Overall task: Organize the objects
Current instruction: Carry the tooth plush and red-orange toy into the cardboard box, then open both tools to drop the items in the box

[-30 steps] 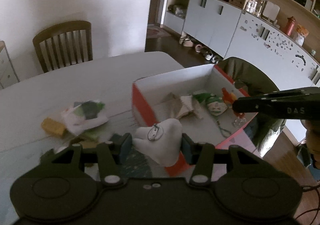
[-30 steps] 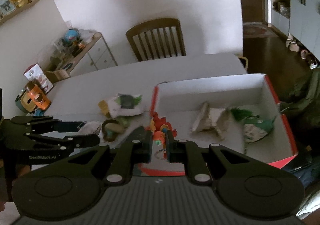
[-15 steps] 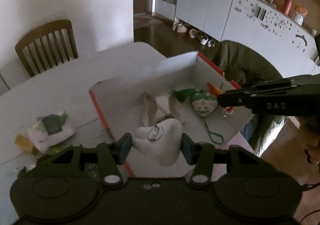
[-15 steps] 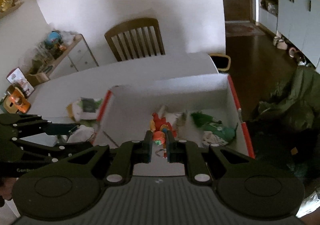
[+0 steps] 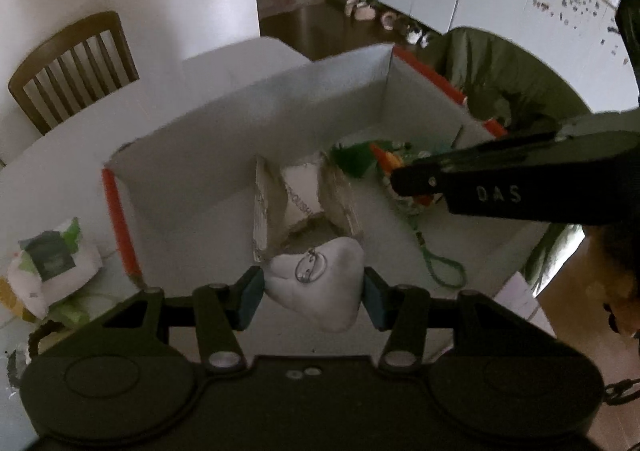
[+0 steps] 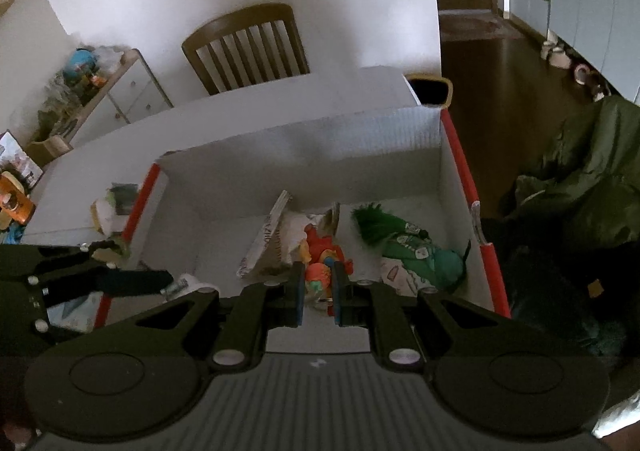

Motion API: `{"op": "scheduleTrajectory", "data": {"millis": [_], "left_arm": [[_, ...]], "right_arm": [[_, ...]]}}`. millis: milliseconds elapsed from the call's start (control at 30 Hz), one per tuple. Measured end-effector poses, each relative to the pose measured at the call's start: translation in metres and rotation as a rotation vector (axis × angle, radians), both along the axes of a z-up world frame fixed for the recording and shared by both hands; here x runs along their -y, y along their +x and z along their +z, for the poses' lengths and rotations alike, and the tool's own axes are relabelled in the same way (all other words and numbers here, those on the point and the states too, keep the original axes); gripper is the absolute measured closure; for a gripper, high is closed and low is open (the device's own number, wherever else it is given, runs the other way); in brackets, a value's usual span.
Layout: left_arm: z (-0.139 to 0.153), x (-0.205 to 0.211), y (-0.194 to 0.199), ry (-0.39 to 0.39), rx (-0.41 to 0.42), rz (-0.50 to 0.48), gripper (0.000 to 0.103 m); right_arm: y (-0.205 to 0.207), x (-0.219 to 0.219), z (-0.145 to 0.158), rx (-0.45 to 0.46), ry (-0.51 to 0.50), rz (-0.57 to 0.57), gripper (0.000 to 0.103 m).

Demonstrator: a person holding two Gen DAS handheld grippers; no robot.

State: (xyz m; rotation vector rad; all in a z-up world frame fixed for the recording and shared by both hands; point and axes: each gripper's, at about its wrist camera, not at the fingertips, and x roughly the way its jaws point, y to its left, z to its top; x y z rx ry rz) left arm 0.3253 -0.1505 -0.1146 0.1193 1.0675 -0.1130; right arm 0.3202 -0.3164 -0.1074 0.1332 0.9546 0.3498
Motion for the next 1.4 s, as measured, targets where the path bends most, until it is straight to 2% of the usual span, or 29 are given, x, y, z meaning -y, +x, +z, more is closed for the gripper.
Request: {"op": "scheduleTrajectory", "data": {"millis": [333, 567, 1167, 1333, 1400], "left_arm": [[-0.032, -0.003, 0.024, 0.027, -0.087, 0.034, 0.051], [-0.039, 0.000, 0.037, 0.035, -0.118, 0.036, 0.051], [-0.052, 0.002, 0.051, 0.043, -0.240, 0.061, 0.050], [-0.051, 0.000, 0.052, 0.028, -0.258, 0.065, 0.046], [-0.050, 0.000, 0.051, 0.026, -0.251, 0.072, 0.038]], "right_arm": [[0.028, -0.011, -0.032, -0.056, -0.056, 0.007, 0.090], [0.035, -0.016, -0.044, -0.080, -0.074, 0.024, 0.090], [0.046, -0.022, -0.051, -0.179, -0.112, 0.048, 0.090], [0.045, -0.022, -0.050, -0.186, -0.119, 0.057, 0.090], [0.046, -0.021, -0.049, -0.188, -0.113, 0.053, 0.090]]}}
